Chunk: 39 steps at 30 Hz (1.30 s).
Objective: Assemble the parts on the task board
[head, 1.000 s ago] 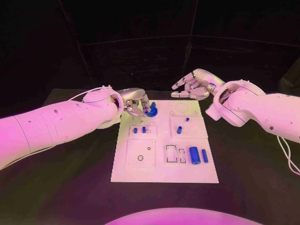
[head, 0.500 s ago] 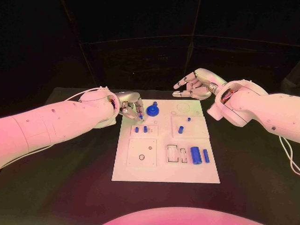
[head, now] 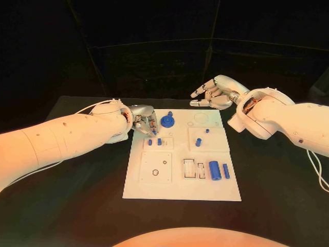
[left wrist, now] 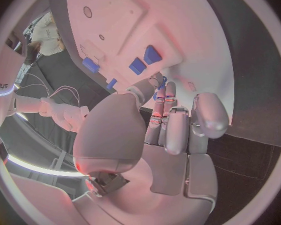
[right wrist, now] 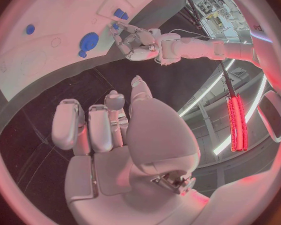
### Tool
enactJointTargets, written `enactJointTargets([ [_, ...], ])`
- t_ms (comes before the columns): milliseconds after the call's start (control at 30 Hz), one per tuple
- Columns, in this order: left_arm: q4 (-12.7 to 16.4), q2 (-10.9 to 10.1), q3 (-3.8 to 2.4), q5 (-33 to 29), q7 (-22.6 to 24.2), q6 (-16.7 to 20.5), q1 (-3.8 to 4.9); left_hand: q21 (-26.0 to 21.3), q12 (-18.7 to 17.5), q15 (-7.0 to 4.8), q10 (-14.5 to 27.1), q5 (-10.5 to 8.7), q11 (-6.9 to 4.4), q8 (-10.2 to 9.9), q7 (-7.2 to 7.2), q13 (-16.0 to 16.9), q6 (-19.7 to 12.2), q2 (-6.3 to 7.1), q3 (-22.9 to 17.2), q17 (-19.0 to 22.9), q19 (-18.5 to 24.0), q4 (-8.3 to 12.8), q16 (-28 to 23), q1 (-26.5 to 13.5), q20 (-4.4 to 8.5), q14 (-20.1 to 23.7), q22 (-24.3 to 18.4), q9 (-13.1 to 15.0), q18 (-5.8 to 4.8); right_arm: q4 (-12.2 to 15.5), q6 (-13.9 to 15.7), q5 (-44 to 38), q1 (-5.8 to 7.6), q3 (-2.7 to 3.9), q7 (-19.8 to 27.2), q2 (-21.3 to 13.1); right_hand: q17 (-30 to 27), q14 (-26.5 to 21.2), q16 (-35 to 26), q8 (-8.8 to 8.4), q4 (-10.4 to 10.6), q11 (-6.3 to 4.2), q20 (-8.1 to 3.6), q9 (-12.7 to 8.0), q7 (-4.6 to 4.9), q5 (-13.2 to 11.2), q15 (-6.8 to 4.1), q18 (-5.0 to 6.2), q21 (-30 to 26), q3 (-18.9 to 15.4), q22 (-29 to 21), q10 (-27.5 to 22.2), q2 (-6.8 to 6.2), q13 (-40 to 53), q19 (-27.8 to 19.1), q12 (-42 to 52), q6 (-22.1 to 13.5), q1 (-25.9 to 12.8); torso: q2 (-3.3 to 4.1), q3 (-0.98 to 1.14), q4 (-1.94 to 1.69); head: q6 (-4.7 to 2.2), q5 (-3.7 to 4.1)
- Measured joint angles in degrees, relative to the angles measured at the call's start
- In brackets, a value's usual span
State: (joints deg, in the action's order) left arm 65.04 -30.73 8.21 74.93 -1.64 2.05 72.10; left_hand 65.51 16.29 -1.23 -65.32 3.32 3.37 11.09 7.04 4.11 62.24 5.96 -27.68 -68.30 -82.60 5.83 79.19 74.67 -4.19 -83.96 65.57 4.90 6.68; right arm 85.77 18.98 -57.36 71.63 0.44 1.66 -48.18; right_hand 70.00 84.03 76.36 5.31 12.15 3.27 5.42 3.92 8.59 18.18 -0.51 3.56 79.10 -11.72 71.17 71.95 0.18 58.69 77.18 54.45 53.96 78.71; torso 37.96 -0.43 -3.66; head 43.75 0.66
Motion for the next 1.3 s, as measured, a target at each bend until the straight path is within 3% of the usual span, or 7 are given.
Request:
enactJointTargets([
  [367, 0.04, 0.11, 0.08, 0.41, -0.59, 0.73, -0.26, 0.25, -0.23, 0.0, 0.01, 0.0, 0.0, 0.0, 0.0, 0.01, 0.0, 0.0, 0.0, 0.0, 0.01, 0.0, 0.0, 0.0, -0.01, 0.0, 0.21, -0.03, 0.0, 0.02, 0.0, 0.0, 0.0, 0.0, 0.0, 0.0, 0.0, 0.0, 0.0, 0.0, 0.0, 0.0, 0.0, 0.0, 0.0, 0.0, 0.0, 0.0, 0.0, 0.0, 0.0, 0.0, 0.0, 0.0, 0.0, 0.0, 0.0, 0.0, -0.02, -0.02, -0.05, -0.03, 0.06],
  [833, 2.53, -2.14, 0.01, 0.78, -0.97, 2.35, -0.25, 0.45, -0.28, 0.0, 0.01, 0.0, 0.01, -0.01, 0.0, 0.01, 0.0, 0.0, 0.0, -0.01, 0.01, 0.01, 0.0, 0.0, -0.01, 0.0, 0.48, -0.05, 0.0, -0.05, 0.0, 0.0, 0.0, 0.0, 0.0, -0.02, -0.01, 0.0, 0.0, 0.0, 0.0, 0.0, 0.0, 0.0, 0.0, 0.0, 0.0, 0.0, 0.0, 0.0, 0.0, 0.0, 0.0, 0.0, 0.0, 0.0, 0.0, 0.0, -0.06, -0.05, -0.07, 0.03, 0.14],
  [1300, 3.14, -2.25, -0.06, 0.84, -0.82, 4.51, -0.14, 0.7, -0.28, 0.0, 0.01, 0.0, 0.01, -0.01, 0.0, 0.02, -0.01, 0.0, 0.01, -0.01, 0.01, 0.01, 0.0, 0.0, -0.01, 0.0, 0.57, -0.05, 0.0, -0.13, 0.0, 0.0, 0.0, 0.0, 0.0, 0.08, -0.01, 0.0, 0.0, 0.0, 0.0, 0.0, 0.0, 0.0, 0.0, 0.0, 0.0, 0.0, 0.0, 0.0, 0.0, 0.0, 0.0, 0.0, 0.0, 0.0, 0.0, 0.0, -0.02, -0.02, -0.05, -0.02, 0.04],
])
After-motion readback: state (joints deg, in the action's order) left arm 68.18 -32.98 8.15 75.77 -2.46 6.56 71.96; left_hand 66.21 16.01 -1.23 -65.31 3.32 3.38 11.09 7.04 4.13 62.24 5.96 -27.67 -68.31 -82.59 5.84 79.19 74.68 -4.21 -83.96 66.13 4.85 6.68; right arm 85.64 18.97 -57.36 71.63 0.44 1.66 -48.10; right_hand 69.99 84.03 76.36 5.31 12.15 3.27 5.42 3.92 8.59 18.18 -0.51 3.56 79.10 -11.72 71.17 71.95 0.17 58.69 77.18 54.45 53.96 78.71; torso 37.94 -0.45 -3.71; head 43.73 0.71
